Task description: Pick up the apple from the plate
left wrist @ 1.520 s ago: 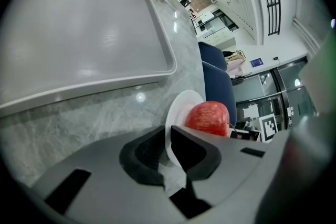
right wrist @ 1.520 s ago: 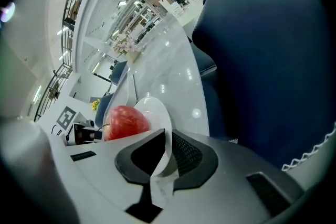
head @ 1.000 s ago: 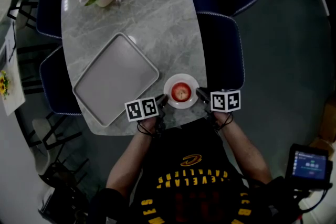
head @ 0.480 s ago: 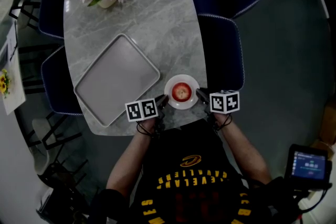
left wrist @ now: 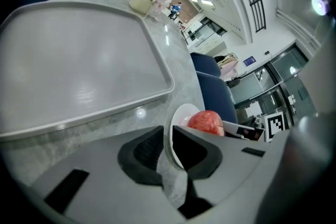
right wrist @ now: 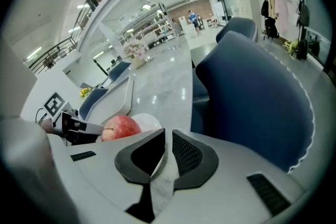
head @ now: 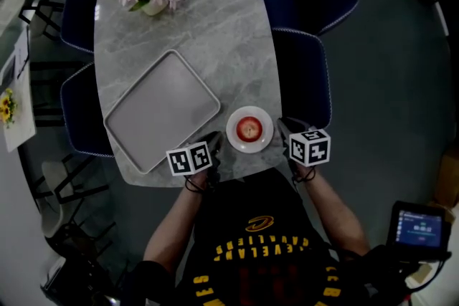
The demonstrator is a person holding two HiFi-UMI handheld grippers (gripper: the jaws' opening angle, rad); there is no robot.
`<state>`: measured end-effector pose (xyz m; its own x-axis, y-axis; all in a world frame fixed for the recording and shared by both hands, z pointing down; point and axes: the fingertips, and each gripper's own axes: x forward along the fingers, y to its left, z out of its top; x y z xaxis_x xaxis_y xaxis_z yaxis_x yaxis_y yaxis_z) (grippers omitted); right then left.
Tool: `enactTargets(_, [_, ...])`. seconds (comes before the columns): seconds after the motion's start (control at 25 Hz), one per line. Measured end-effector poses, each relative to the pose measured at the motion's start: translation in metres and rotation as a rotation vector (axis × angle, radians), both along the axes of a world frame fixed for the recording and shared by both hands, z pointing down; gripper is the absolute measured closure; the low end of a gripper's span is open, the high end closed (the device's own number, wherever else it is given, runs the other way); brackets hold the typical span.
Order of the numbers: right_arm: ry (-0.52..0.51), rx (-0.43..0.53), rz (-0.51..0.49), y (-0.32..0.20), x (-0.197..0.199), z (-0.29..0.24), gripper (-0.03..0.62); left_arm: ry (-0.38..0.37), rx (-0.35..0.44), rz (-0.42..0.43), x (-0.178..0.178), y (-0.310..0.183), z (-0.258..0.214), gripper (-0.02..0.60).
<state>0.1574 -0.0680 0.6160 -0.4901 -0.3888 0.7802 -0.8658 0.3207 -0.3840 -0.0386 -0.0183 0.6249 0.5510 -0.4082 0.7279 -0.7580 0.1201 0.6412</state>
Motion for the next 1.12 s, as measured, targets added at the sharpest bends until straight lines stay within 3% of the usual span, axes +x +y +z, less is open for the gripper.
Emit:
enactTargets(0.2, [-0.106, 0.178, -0.067, -0.004, -0.021, -0.055, 0.552, 0.016, 0.125, -0.057, 0.0, -0.005, -0.041, 0.529])
enactTargets(0.24, [-0.127, 0.201, -0.075, -0.003, -0.026, -0.065, 0.589, 0.013, 0.161, -0.057, 0.001, -0.007, -0.052, 0.529])
enactTargets(0.32, [-0.168, 0.242, -0.083, -0.002, -0.034, -0.084, 0.589, 0.001, 0.252, -0.037, 0.008, -0.012, -0.079, 0.581])
enactTargets(0.52, [-0.257, 0.335, -0.079, -0.007, -0.049, -0.13, 0.589, -0.035, 0.467, 0.014, 0.019, -0.023, -0.145, 0.581])
enactTargets(0.88, [-0.29, 0.565, -0.094, -0.015, -0.06, -0.209, 0.589, -0.132, 0.726, 0.045, 0.031, -0.024, -0.229, 0.581])
enactTargets(1.12, [-0.269, 0.8, -0.149, -0.01, -0.066, -0.266, 0.589, -0.23, 0.945, 0.054, 0.042, -0.027, -0.292, 0.581])
